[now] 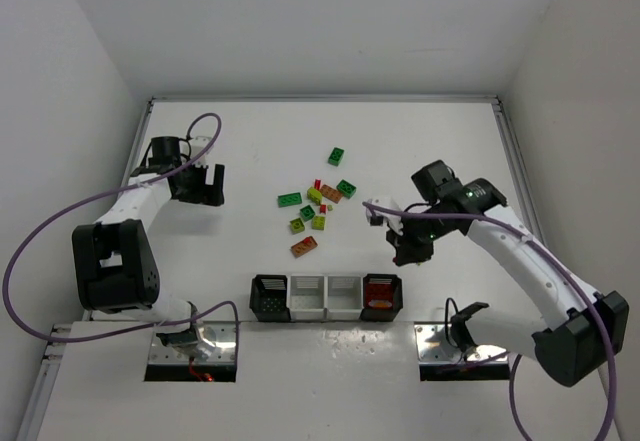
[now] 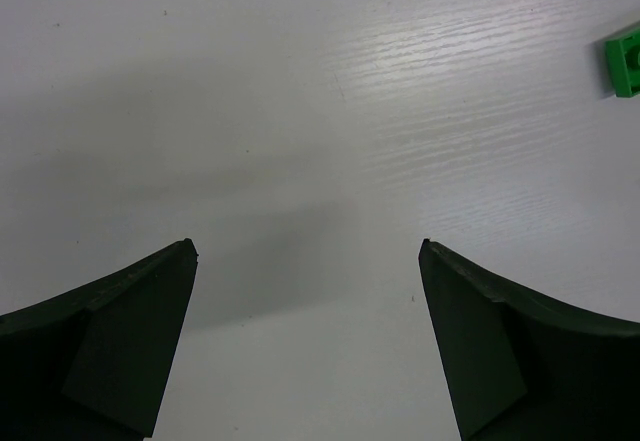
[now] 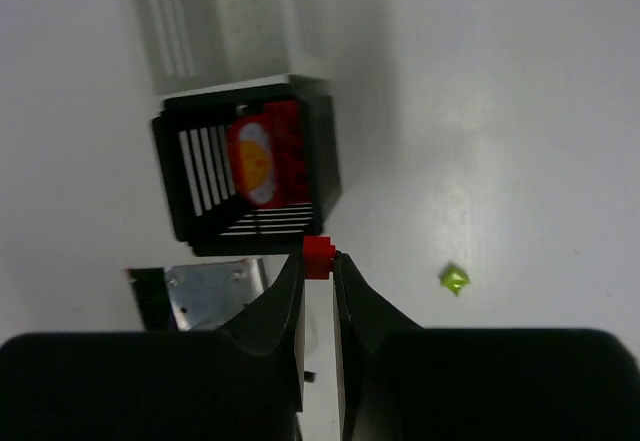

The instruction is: Sort the legos into containers by color

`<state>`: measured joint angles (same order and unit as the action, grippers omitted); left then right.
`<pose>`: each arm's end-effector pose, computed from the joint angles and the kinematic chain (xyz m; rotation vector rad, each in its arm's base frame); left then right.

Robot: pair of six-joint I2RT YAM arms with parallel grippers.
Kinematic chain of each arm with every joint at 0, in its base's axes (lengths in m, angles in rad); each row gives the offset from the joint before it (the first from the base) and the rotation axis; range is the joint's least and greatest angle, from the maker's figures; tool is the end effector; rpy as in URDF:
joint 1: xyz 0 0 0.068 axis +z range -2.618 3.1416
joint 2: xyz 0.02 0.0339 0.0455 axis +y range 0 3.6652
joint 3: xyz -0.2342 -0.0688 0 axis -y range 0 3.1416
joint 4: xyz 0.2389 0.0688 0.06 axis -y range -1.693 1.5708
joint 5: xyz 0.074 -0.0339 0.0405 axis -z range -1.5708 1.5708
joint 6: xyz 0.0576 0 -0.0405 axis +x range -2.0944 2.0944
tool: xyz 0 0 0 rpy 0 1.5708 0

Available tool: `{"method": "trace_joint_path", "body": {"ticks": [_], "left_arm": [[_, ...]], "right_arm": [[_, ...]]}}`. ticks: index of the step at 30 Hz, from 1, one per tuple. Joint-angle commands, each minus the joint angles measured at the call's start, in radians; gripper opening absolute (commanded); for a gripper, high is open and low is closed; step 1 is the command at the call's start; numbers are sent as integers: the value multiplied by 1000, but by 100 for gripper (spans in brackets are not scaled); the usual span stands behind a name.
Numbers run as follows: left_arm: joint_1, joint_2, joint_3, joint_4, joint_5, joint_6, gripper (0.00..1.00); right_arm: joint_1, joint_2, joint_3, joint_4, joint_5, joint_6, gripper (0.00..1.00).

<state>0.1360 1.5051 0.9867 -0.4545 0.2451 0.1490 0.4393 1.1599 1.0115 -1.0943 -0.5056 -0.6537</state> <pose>0.3140 0.0289 0.1736 0.1116 2.5096 -0.1962 0.1797 0.1153 0.2345 -1.4984 2.2417 0.6442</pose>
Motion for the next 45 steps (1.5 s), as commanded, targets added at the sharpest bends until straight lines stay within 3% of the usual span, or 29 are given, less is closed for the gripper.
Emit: {"method": "trace_joint_path", "body": {"ticks": [1, 13, 21, 24, 27, 31, 34, 36, 41, 45], "left_arm": [[-10, -10, 29, 23, 2, -6, 100], [-52, -36, 38, 62, -17, -16, 100], [-85, -26, 86, 28, 26, -16, 100], [-114, -16, 107, 28, 26, -16, 100], [-145, -5, 121, 28, 26, -16, 100], [-200, 27, 173, 28, 36, -43, 100], [-285, 116, 249, 28, -6, -75, 92], [-346, 174, 332, 28, -20, -89, 86], [-443, 375, 516, -19, -42, -108, 83], [-513, 509, 689, -47, -73, -133, 82]], "right_arm": [[58, -6, 32, -136, -132, -77, 0], [300, 66, 4, -96, -19, -55, 0], [360, 93, -27, -15, 58, 11, 29], [360, 84, -50, 45, 113, 57, 35], [360, 84, -50, 69, 122, 83, 35], [334, 9, -8, 187, 226, 236, 34], [276, 0, -17, 293, 372, 272, 28], [208, -25, -59, 365, 413, 304, 28], [41, -35, -141, 458, 499, 356, 28], [-71, 9, -185, 536, 559, 448, 38]]}}
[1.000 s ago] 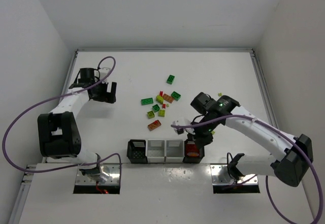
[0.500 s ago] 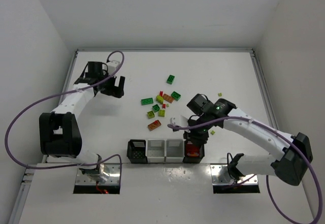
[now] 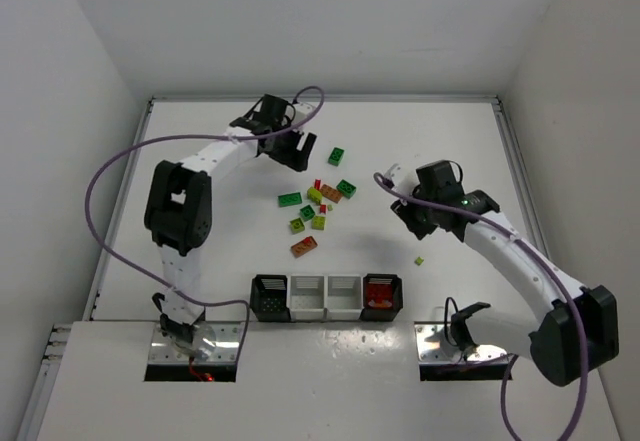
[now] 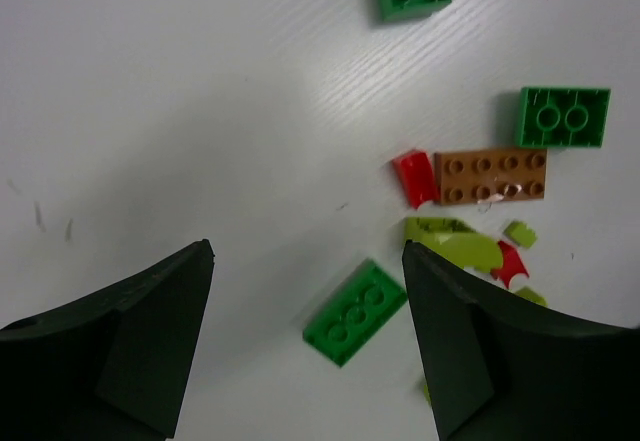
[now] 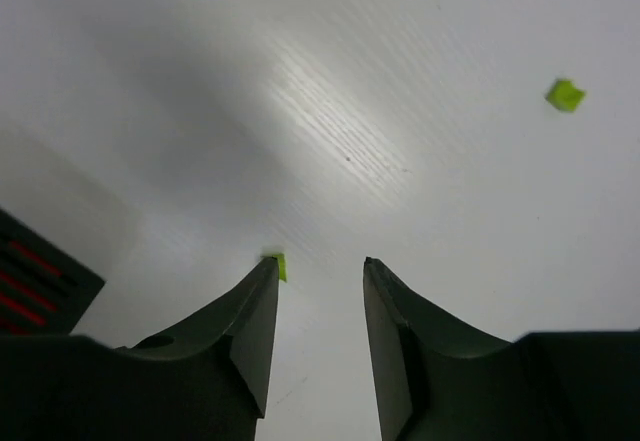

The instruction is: Sort the legos into containers by color

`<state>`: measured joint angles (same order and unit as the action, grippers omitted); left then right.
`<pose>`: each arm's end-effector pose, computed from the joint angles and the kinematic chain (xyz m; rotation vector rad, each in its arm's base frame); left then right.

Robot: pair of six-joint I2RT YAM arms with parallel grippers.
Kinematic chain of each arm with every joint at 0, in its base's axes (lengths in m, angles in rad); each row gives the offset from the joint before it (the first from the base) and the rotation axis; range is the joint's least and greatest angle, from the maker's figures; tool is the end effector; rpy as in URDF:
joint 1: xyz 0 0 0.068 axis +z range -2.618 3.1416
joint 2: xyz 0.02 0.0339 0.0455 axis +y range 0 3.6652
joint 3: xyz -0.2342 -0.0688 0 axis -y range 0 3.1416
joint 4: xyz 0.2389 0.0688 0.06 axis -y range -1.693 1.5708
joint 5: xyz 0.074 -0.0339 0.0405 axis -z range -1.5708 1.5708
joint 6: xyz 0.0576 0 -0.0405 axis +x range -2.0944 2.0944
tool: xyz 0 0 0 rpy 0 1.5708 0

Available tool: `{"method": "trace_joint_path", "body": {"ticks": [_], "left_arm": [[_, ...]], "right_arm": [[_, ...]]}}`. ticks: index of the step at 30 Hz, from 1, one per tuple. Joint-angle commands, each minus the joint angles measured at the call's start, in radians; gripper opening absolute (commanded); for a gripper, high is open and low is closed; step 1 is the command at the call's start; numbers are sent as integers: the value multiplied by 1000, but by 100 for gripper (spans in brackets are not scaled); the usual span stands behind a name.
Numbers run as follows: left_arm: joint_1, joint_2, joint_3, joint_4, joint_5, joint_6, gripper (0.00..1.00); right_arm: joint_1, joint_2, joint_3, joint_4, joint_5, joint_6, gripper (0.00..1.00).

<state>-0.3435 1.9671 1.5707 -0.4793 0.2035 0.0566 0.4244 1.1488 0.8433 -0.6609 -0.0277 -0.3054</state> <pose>0.4080 -0.1583 0.1925 0.5772 2.3893 -0.3754 0.2224 0.1022 0.2043 -0.9162 2.3676 0.0822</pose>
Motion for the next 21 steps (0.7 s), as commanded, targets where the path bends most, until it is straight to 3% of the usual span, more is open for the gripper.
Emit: {"method": "trace_joint_path", "body": {"ticks": [1, 7, 14, 21], "left_arm": [[-43, 70, 129, -33, -41, -41, 82], [-117, 167, 206, -48, -108, -64, 81], [-135, 194, 207, -70, -136, -86, 81], [-167, 225, 209, -70, -156, -95, 72]], "right_arm": [[-74, 32, -30, 112, 81, 124, 41], [-232, 121, 2, 152, 52, 264, 46], [-386, 227, 49, 161, -95, 295, 46], [-470, 267, 91, 150, -204, 304, 46]]}}
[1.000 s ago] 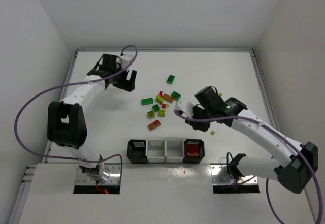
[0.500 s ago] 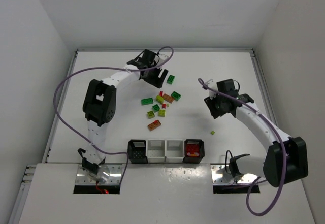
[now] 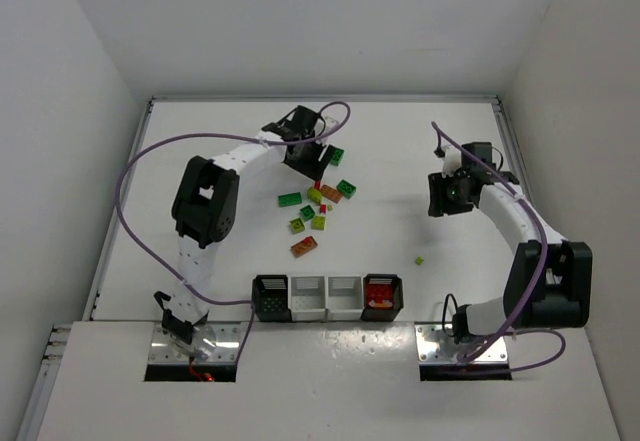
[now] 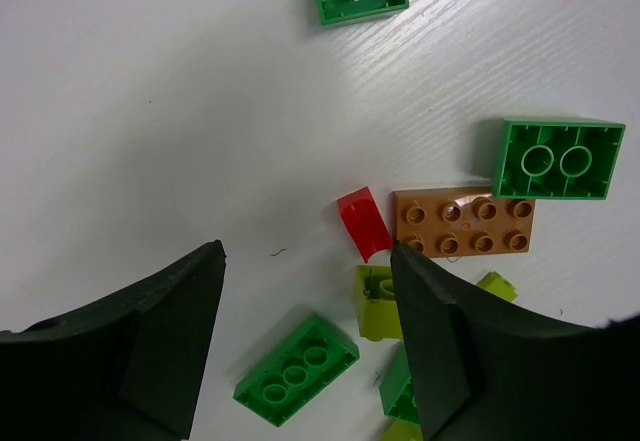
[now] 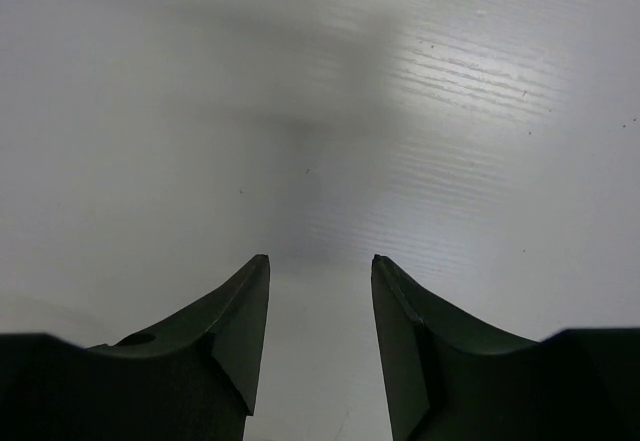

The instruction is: Sort the legos into containers by color

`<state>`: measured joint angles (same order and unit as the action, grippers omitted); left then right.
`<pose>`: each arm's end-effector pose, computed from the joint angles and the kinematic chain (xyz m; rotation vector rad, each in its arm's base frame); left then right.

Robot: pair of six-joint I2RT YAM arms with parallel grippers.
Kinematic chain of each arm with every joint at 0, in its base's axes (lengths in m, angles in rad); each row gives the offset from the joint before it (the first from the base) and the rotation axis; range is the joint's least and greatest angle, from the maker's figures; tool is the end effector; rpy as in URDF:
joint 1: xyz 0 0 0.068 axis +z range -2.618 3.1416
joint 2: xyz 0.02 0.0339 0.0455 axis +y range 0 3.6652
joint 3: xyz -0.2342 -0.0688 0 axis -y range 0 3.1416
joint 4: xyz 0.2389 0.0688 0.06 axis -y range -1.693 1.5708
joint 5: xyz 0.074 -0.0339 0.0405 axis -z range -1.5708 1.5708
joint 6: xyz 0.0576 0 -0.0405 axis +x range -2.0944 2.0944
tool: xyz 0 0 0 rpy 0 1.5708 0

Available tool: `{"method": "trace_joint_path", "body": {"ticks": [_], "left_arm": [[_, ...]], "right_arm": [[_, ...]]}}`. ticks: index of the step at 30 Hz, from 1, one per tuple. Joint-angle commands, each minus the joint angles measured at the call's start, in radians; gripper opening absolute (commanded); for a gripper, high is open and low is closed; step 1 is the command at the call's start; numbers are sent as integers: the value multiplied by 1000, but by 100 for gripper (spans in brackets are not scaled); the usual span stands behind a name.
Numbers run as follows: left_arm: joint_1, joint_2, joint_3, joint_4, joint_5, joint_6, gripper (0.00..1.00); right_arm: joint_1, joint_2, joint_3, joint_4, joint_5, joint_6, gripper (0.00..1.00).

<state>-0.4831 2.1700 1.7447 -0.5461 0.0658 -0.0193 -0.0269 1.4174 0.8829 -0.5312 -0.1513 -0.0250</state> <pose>0.4132 -0.2210 0.1544 0.6144 2.4884 -0.2786 0.2839 0.0010 0.1603 -0.0489 2.6275 0.1815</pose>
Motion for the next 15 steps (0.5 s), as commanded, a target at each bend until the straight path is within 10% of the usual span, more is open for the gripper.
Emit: {"method": "trace_joint_path", "body": {"ticks": [1, 15], "left_arm": [[-37, 34, 44, -3, -18, -19, 71], [-66, 105, 102, -21, -38, -19, 61]], "right_arm": [[-30, -2, 51, 20, -80, 23, 46], [-79, 8, 50, 11, -174, 23, 46]]}}
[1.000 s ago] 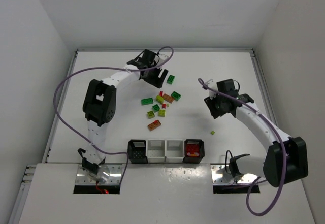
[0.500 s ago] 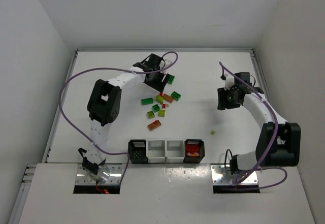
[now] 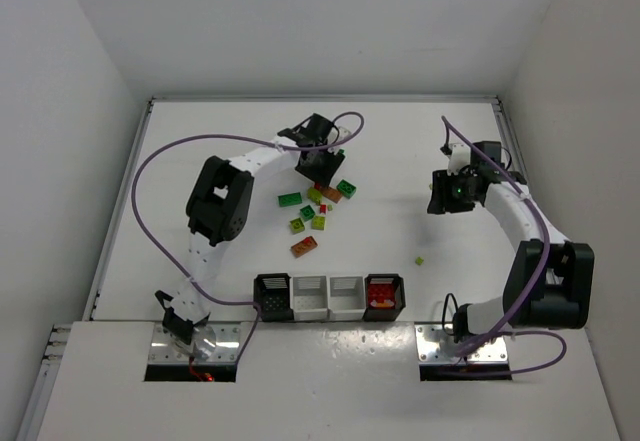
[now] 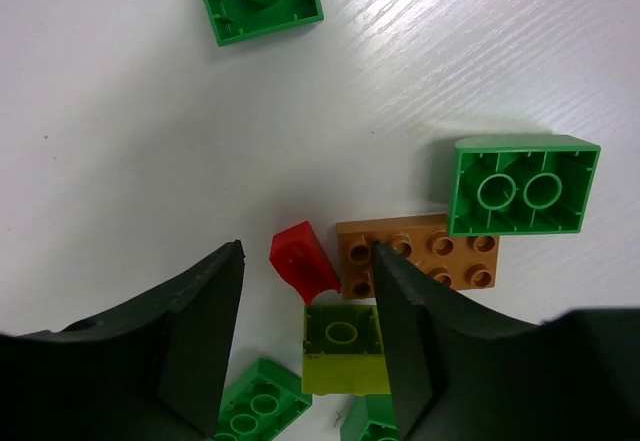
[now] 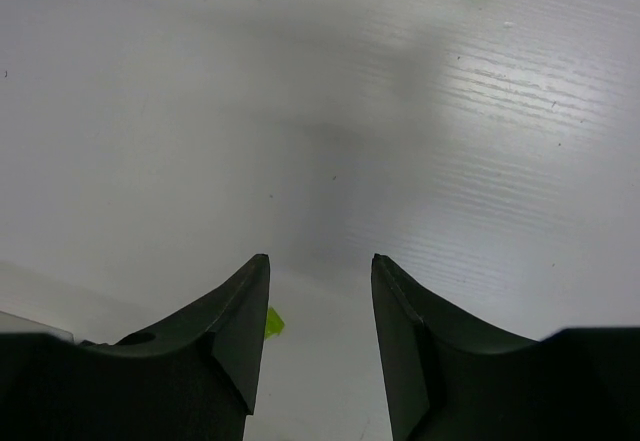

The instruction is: Sort the legos into containers by color

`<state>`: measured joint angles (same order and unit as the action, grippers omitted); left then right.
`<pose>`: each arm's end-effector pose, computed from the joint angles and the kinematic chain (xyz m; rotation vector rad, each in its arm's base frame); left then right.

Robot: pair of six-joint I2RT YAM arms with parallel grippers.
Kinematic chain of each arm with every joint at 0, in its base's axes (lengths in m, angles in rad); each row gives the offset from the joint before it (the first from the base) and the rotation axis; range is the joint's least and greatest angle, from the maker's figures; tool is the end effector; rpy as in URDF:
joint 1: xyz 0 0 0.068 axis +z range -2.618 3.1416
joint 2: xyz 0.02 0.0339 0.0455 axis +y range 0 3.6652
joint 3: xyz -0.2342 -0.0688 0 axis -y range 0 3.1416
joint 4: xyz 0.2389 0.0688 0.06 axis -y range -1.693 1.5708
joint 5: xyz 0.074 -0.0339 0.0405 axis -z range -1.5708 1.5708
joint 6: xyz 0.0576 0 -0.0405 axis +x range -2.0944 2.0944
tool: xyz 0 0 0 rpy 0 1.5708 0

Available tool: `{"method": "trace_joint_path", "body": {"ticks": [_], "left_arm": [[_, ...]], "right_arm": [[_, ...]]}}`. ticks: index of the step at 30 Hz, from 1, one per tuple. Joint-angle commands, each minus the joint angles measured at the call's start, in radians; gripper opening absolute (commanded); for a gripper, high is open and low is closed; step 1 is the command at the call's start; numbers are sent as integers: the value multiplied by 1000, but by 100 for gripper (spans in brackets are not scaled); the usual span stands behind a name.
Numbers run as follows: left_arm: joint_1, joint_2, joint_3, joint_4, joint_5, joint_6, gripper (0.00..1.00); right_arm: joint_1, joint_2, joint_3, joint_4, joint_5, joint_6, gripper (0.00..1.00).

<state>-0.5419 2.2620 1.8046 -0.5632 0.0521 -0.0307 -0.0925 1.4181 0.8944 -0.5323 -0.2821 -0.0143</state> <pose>0.4087 -0.2496 0.1302 0.6797 2.5250 -0.2738 0.2852 -0.0104 0.1649 0.0045 2.5967 0.3315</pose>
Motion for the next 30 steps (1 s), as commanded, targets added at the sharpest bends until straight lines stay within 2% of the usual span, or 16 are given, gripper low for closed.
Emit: {"method": "trace_joint_path", "body": {"ticks": [1, 7, 10, 12, 23, 30], "left_arm": [[-7, 13, 42, -4, -24, -8, 59], [26, 13, 42, -4, 6, -8, 50], [46, 2, 42, -4, 54, -8, 50], [46, -19, 42, -4, 67, -8, 54], [100, -50, 32, -4, 256, -8, 56], [111, -50, 22, -4, 210, -8, 56]], "right_arm": [[-13, 7, 38, 12, -54, 13, 46], [-13, 7, 29, 12, -72, 13, 46], [-13, 7, 29, 3, -72, 4, 46], [-13, 7, 29, 3, -72, 4, 46], [-13, -2, 20, 3, -81, -6, 46], [-13, -2, 20, 3, -91, -6, 46]]}}
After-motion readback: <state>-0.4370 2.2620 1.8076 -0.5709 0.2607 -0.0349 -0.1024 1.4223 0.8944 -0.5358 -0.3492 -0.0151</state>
